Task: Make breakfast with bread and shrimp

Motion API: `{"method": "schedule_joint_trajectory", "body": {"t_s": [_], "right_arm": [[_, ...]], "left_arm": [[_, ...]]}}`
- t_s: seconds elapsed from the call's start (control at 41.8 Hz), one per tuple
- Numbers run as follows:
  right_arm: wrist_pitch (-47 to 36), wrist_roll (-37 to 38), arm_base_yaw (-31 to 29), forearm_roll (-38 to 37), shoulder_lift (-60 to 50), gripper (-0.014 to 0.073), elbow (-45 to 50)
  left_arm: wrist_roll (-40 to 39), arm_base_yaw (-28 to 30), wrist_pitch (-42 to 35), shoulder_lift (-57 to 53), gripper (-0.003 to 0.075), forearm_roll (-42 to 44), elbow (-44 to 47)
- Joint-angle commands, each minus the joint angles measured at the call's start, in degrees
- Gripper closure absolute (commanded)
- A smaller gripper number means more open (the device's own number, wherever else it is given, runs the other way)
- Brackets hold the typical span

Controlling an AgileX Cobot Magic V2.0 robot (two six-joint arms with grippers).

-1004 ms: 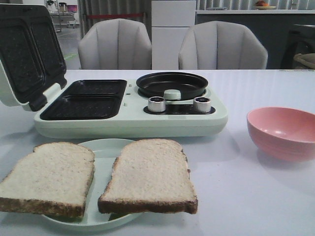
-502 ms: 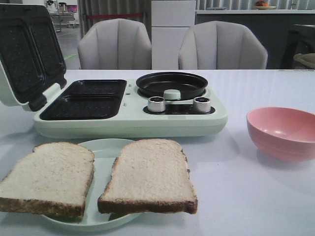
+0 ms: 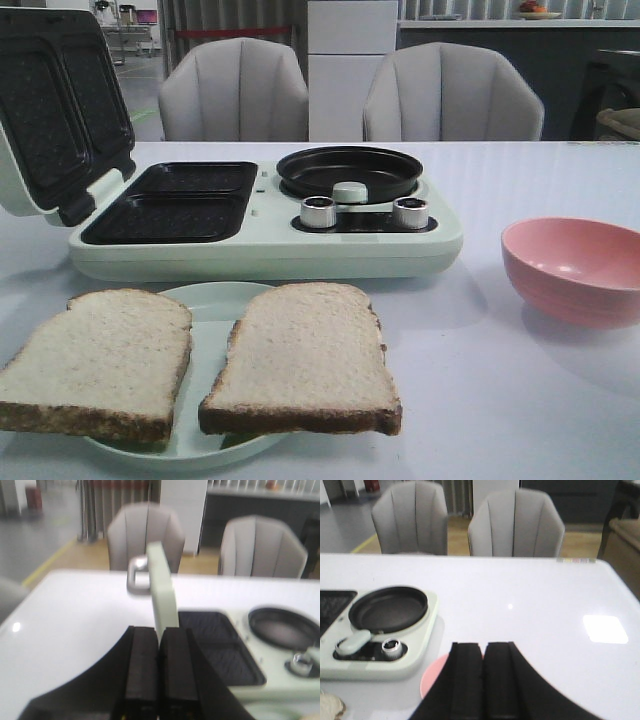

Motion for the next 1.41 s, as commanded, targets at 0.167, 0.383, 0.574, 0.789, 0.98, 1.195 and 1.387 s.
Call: {"method": "schedule_joint_trajectory", "body": {"t_s": [0.167,0.383,0.574,0.789,0.98,1.195,1.387], "right_arm": [[1.8,-0.1,-0.1,-0.2,10.3,0.0559,-1.9],[2.3,-0.1,-0.1,-0.2,15.7,0.0531,-1.9],[1.5,-0.1,-0.1,-0.3,16.5,0.018,-1.9],[0.9,-0.1,-0.1,-0.4,16.5,0.0025,-1.9],[1.6,-0.1,-0.1,-0.4,16.5,0.0025,-1.9],[1.6,-0.1,-0.1,-0.4,16.5,0.0025,-1.9],[1.6,-0.1,-0.1,-0.4,16.5,0.0025,-1.9]], "left_arm": [[-0.4,-0.2,1.5,7.6,0.0622,-0.3,-1.3],[-0.4,-0.2,2.9,11.4,0.0598,-0.6,-1.2],[0.1,-0.2,3.0,12.8,0.0273,0.1,-1.2],[5.0,-0.9,2.6,13.4,0.0192,-0.2,-1.2],[12.2,-9.4,1.1,13.5,0.0192,0.2,-1.2],[13.7,-26.6,2.6,18.5,0.0192,10.4,-1.2],[13.4,-41.9,3.8,27.6,0.0192,21.8,1.9]]}}
